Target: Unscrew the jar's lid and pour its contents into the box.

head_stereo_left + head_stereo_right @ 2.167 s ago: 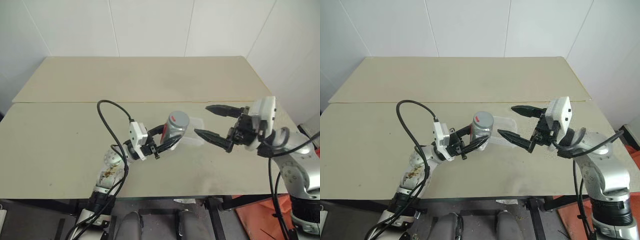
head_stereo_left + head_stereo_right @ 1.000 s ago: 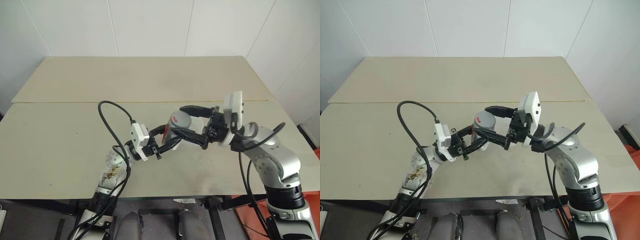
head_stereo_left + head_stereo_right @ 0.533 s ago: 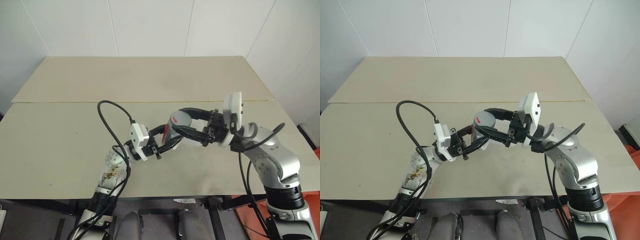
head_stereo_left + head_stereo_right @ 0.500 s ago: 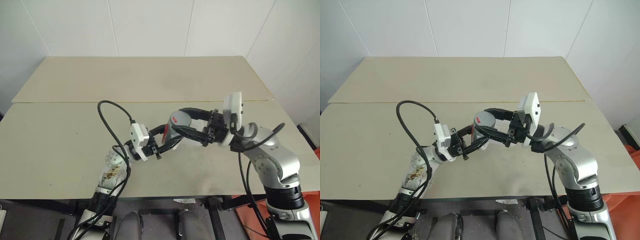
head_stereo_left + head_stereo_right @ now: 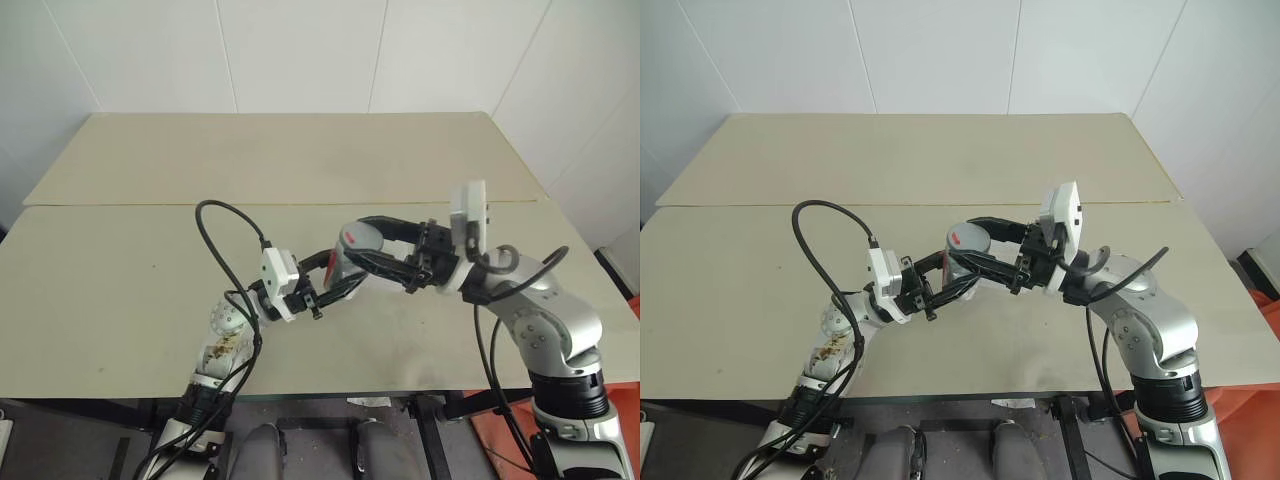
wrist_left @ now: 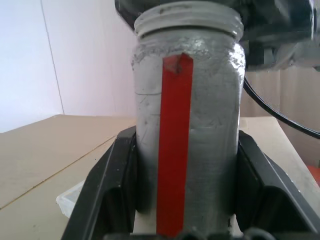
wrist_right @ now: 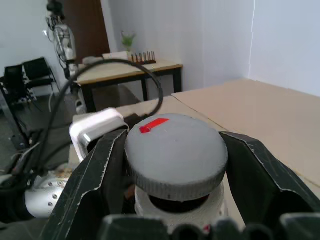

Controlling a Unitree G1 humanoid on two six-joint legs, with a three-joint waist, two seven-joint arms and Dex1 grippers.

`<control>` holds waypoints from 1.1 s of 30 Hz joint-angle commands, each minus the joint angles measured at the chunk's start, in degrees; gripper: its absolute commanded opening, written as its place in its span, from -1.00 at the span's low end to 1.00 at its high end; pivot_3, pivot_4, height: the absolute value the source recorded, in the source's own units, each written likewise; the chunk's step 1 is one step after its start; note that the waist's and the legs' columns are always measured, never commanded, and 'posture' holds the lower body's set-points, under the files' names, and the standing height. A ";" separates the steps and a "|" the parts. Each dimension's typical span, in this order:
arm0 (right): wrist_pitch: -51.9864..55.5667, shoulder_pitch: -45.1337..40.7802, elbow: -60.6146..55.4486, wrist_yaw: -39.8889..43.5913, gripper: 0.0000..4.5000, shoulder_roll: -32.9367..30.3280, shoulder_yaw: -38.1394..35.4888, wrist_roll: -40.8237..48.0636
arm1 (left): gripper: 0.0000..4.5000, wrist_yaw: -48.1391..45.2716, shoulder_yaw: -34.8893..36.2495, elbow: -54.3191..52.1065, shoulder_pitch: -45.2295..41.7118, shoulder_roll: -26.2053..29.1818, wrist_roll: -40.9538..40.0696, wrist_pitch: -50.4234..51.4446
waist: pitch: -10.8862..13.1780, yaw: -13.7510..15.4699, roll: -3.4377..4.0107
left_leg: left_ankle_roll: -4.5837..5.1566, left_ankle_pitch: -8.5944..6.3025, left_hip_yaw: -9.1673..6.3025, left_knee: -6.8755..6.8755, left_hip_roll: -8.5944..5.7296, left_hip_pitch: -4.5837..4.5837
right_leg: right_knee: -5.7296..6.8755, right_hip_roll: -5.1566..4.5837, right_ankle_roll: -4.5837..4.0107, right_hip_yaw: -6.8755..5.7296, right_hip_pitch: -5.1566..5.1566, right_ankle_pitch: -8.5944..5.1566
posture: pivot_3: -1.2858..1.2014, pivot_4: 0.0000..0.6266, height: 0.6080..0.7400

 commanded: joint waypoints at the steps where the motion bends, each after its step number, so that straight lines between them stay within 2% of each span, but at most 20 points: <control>1: 1.94 -1.31 -1.51 -1.55 0.23 -0.09 -3.24 4.76 | -0.07 0.16 0.11 -0.53 -0.59 -0.44 -0.16 -1.44 | 0.00 -0.01 0.00 | 0.00 0.00 0.00 0.00 0.00 0.01 | 0.00 0.00 0.00 0.00 0.00 0.00 | 0.03 -0.52 1.00; 6: 0.85 -0.17 -0.76 -7.07 0.23 -1.46 -7.27 2.33 | -0.07 0.47 0.23 -1.02 -0.33 -0.35 -0.06 -1.58 | 0.00 0.00 0.00 | 0.00 0.00 0.00 -0.01 0.00 -0.01 | 0.00 0.00 0.00 0.00 -0.01 0.00 | 0.03 -0.52 1.00; 11: -1.07 6.88 -1.82 -11.07 0.23 -8.01 -10.25 -7.46 | -0.07 1.86 1.13 -2.38 0.39 0.25 -0.32 -0.94 | 0.00 0.51 0.00 | 0.00 0.00 0.00 -0.01 -0.02 -0.06 | -0.06 -0.04 0.01 -0.03 0.00 -0.01 | 0.03 -0.52 1.00; 13: 0.18 13.79 -2.62 -12.20 0.23 -12.60 -11.76 -12.43 | -0.07 2.92 1.75 -1.87 0.39 1.27 0.76 -1.05 | 0.00 0.70 0.01 | 0.00 0.00 0.01 -0.02 -0.02 -0.07 | -0.06 -0.04 0.01 -0.01 -0.02 -0.01 | 0.03 -0.52 1.00; 17: 3.07 24.06 -3.27 -14.06 0.23 -18.90 -10.76 -19.80 | -0.07 4.07 2.60 -0.61 -0.57 2.58 1.23 -0.23 | -0.01 0.82 0.00 | 0.00 0.00 0.01 -0.06 -0.03 -0.07 | -0.06 -0.04 0.02 0.00 -0.04 -0.04 | 0.03 -0.52 1.00; 20: 6.53 29.22 -3.96 -14.92 0.23 -20.78 -9.51 -22.00 | -0.07 4.30 3.11 0.29 -1.83 3.32 1.15 0.29 | -0.01 0.46 0.00 | 0.00 0.00 0.05 -0.01 -0.03 -0.04 | -0.05 -0.04 0.07 0.06 -0.03 -0.07 | 0.03 -0.52 1.00; 26: 12.89 32.08 -4.28 -17.20 0.23 -20.74 -6.53 -25.00 | -0.07 5.70 2.48 4.11 -4.76 5.25 5.12 0.72 | -0.01 -0.11 0.00 | 0.02 0.01 0.03 0.03 -0.04 0.08 | 0.00 0.01 -0.23 0.10 0.02 -0.17 | 0.03 -0.52 1.00; 31: 15.87 32.36 -5.52 -16.51 0.94 -20.59 -6.80 -24.38 | -0.07 6.58 2.56 6.15 -6.23 5.41 6.75 0.14 | -0.01 0.03 -0.01 | 0.02 0.01 0.03 0.03 -0.07 0.04 | -0.05 0.00 -0.10 0.13 0.03 -0.10 | 0.03 -0.52 1.00; 33: 16.31 31.56 -6.50 -16.46 0.97 -20.91 -8.08 -24.18 | -0.07 6.65 2.76 6.76 -6.95 5.47 6.95 0.16 | -0.01 0.02 -0.01 | 0.02 0.01 0.02 0.02 -0.06 0.03 | -0.08 0.00 0.04 0.12 0.02 -0.05 | 0.03 -0.52 1.00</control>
